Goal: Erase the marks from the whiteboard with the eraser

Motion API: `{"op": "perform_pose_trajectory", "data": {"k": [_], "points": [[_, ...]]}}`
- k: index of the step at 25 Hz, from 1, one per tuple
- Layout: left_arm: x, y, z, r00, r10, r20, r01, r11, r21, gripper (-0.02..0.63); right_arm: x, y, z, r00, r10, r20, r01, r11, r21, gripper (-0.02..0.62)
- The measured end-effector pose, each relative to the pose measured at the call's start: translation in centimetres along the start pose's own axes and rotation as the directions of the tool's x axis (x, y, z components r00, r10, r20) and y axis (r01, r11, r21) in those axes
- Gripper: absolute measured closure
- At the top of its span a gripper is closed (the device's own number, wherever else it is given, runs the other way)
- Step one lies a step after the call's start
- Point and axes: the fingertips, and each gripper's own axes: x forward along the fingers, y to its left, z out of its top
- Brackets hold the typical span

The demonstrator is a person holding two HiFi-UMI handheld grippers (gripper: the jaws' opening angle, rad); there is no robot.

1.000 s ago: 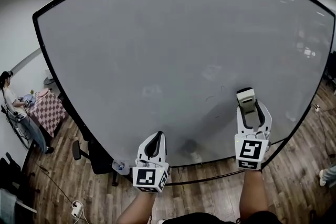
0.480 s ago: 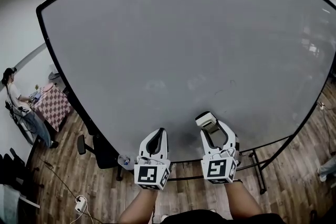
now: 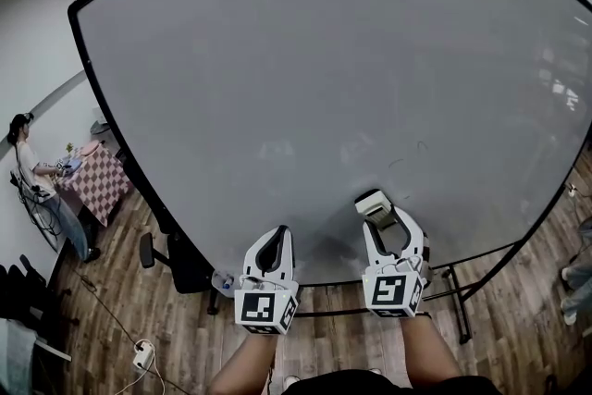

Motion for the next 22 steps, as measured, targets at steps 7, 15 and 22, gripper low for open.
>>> {"op": "perform_pose_trajectory", "data": {"k": [7,15,22], "points": [[-0.1,-0.3,-0.2,1.000,-0.010,-0.008,0.010,1.000,-0.006,0.584,-0.4,-5.4,-1.0,0.996,-0.092,0.002,0.092,0.995,0.028,0.353],[-0.1,-0.5,-0.2,1.000,-0.013,-0.001,0.013,1.000,-0.009,0.584,-1.3,-11.4,-2.2,0.973,-0.231,-0.025,0.231,0.972,0.033,0.353],[0.2,-1.2,-0.5,0.999,-0.021,-0.024,0.020,1.000,-0.011,0.586,-2.8,-19.1,-4.3,0.916,-0.395,-0.077,0.395,0.919,-0.017,0.353]]}}
